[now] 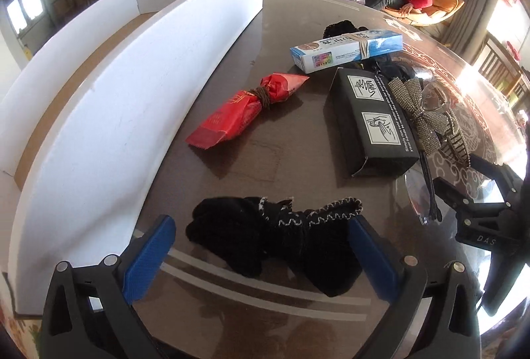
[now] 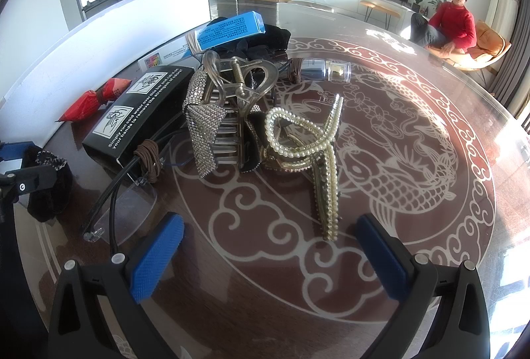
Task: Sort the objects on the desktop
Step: 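Move the left tool toward the black sock and open its fingers, then close the left tool on the black sock and lift it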
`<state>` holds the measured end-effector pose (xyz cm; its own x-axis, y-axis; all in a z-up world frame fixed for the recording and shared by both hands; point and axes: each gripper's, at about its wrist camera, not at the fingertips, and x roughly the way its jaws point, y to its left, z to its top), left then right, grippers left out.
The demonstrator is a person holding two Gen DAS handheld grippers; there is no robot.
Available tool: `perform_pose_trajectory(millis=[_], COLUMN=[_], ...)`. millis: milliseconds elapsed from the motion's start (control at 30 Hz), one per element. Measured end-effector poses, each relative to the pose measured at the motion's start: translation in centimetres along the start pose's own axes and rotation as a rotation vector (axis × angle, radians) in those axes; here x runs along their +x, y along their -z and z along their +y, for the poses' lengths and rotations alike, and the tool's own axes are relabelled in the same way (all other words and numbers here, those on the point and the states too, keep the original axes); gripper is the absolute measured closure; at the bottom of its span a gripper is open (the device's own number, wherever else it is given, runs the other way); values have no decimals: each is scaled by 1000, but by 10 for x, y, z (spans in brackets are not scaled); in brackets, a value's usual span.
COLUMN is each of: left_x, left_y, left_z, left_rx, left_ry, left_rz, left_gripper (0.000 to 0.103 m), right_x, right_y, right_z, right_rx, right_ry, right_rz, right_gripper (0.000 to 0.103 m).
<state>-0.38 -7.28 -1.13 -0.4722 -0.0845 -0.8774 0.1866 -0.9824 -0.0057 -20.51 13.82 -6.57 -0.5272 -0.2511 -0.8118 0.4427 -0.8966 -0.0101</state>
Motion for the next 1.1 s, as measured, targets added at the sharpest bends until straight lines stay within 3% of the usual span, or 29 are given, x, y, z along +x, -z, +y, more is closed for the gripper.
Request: perform_pose_trajectory(millis=[100,200,333,400,500,567,633,700,833,933,1100], left_x=[-17,-12,-12,-8,16,30,28,30,36,37,38], left_y=[18,27,18,5,-11,-9,-2,3,5,6,4], left_z=[12,22,25,23,19,16,11,9,-4,-9,-10], left_rx=[-18,-71,-230,-334,-428,-426,-384,-350,-202,-146,-134], left_ry=[26,86,128,114,42,-28,-58,-64,-115,-88,-82], left_rz=[8,74,19,-22,-6,20,-16,-2,25,2,7], left_gripper=[0,0,0,0,0,0,0,0,0,0,0], right_x=[0,0,0,0,0,0,0,0,0,0,0], right_y=[0,0,0,0,0,0,0,0,0,0,0], right_z=[0,0,0,0,0,0,0,0,0,0,0], right_rx=[0,0,0,0,0,0,0,0,-1,-1,-1], right_ry=[0,0,0,0,0,-1,-1,-1,-1,-1,-1], right_rz=[0,0,0,0,0,0,0,0,0,0,-1], right_gripper=[0,0,0,0,0,0,0,0,0,0,0])
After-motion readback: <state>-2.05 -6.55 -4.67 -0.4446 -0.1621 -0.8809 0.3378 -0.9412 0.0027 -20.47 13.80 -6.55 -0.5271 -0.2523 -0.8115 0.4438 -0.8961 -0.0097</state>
